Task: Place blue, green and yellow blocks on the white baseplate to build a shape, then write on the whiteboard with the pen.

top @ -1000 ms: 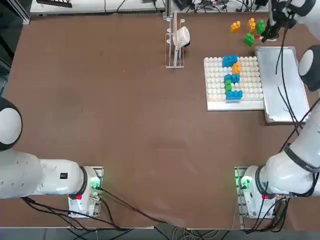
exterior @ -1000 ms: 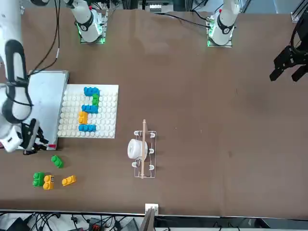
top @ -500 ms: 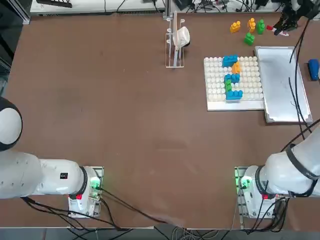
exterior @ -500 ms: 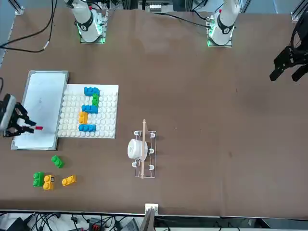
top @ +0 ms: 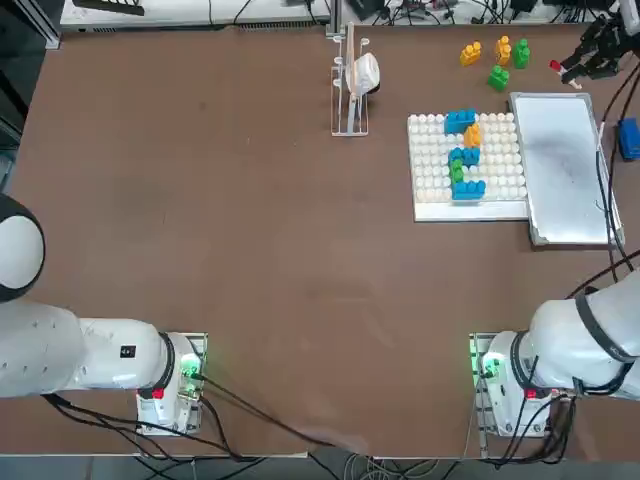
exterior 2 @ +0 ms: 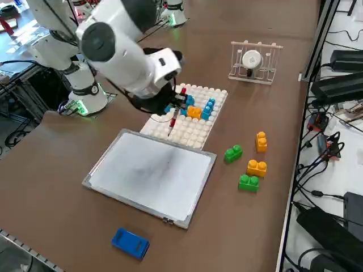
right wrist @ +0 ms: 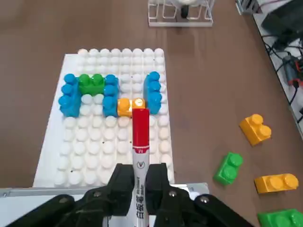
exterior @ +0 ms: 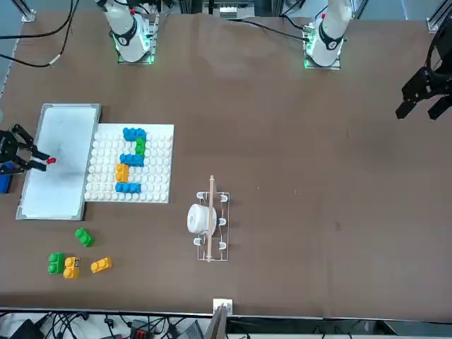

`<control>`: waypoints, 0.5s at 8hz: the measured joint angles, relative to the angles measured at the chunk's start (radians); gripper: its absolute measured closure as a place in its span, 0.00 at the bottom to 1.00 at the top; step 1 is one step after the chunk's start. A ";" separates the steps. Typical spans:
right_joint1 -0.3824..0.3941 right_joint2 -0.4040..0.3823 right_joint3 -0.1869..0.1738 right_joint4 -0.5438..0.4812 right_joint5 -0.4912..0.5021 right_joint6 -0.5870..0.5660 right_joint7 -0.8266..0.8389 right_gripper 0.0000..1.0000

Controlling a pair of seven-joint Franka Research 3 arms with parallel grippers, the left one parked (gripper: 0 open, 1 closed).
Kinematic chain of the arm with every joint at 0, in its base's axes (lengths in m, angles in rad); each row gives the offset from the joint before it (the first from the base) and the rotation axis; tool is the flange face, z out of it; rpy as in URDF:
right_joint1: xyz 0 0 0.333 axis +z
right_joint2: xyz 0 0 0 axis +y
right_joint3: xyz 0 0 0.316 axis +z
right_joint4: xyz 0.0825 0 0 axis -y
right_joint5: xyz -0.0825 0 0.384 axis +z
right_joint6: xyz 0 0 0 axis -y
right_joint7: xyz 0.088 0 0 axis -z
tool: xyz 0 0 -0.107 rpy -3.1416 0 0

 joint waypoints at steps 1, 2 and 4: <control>-0.036 -0.001 0.000 -0.006 0.018 -0.033 -0.055 0.82; -0.068 -0.001 0.000 -0.013 0.035 -0.058 -0.110 0.82; -0.118 0.002 0.000 -0.034 0.054 -0.105 -0.186 0.82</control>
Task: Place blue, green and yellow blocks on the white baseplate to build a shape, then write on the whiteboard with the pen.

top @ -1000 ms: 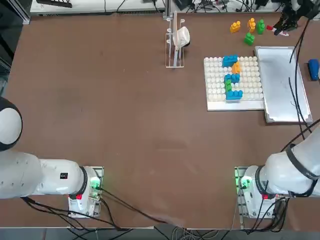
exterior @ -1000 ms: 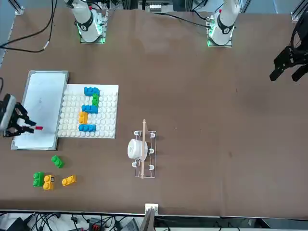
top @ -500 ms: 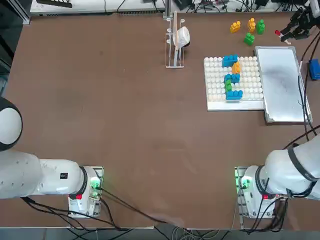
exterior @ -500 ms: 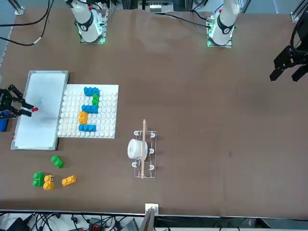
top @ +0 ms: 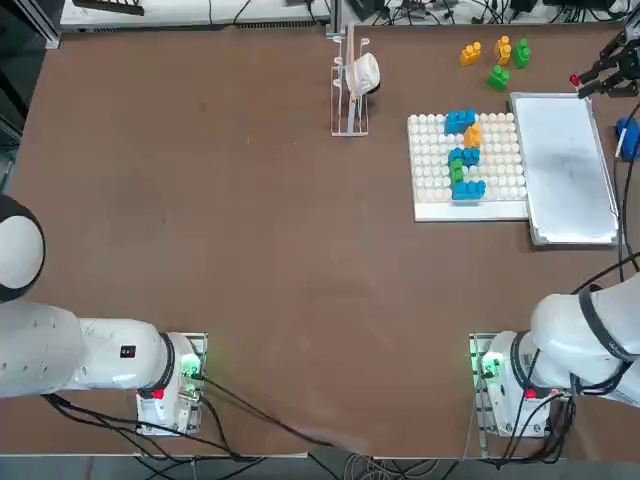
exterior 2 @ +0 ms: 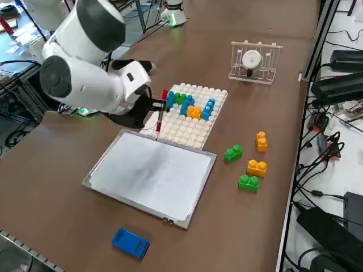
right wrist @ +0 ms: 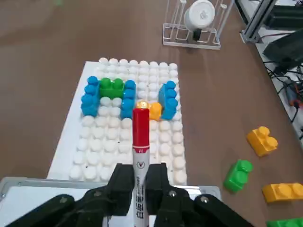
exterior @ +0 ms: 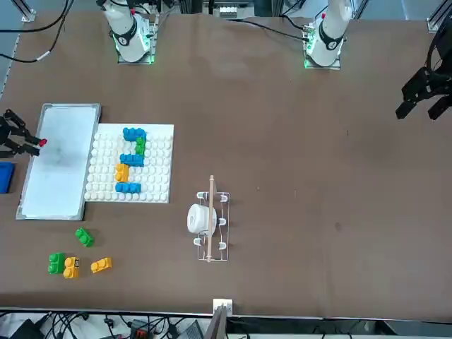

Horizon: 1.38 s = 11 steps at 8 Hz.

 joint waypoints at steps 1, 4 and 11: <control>-0.016 0.009 0.000 -0.009 0.006 -0.029 -0.020 0.82; -0.039 0.079 0.000 -0.020 0.053 -0.079 -0.086 0.82; -0.165 0.188 -0.001 -0.023 0.065 -0.129 -0.122 0.82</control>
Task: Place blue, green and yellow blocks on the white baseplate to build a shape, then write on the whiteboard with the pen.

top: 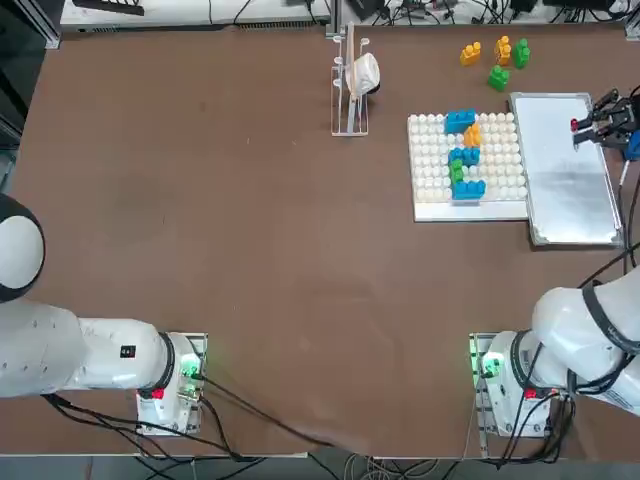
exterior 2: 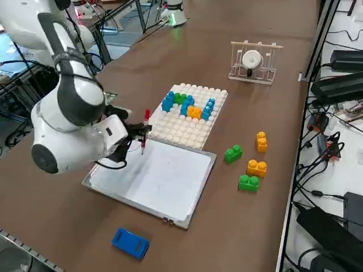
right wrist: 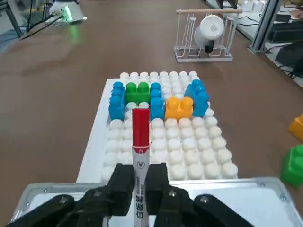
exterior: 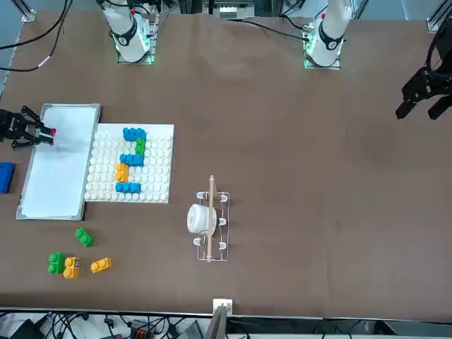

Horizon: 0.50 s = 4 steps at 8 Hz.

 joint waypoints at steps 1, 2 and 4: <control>-0.034 0.027 0.000 -0.001 0.000 -0.014 -0.010 0.82; -0.063 0.055 0.000 -0.001 0.000 -0.023 -0.026 0.82; -0.087 0.082 0.000 0.000 0.000 -0.030 -0.042 0.82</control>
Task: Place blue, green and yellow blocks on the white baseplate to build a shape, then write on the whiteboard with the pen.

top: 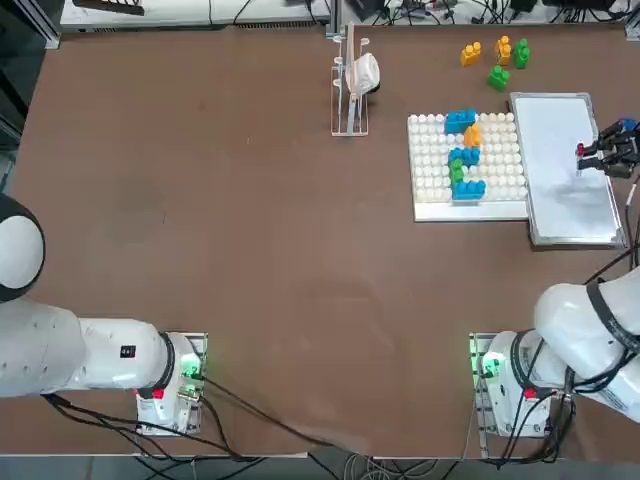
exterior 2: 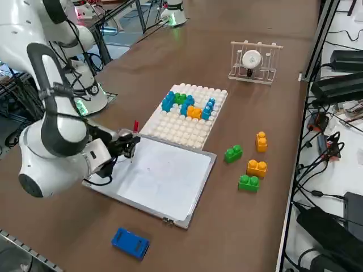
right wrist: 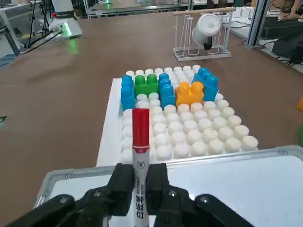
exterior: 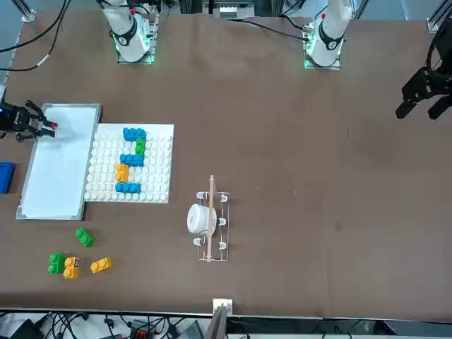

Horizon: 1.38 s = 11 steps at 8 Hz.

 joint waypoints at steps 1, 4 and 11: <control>0.000 0.000 0.001 0.003 0.000 -0.001 0.000 0.82; 0.000 0.021 0.003 0.024 0.001 -0.001 -0.008 0.82; -0.001 0.065 0.002 0.036 0.001 -0.001 -0.060 0.82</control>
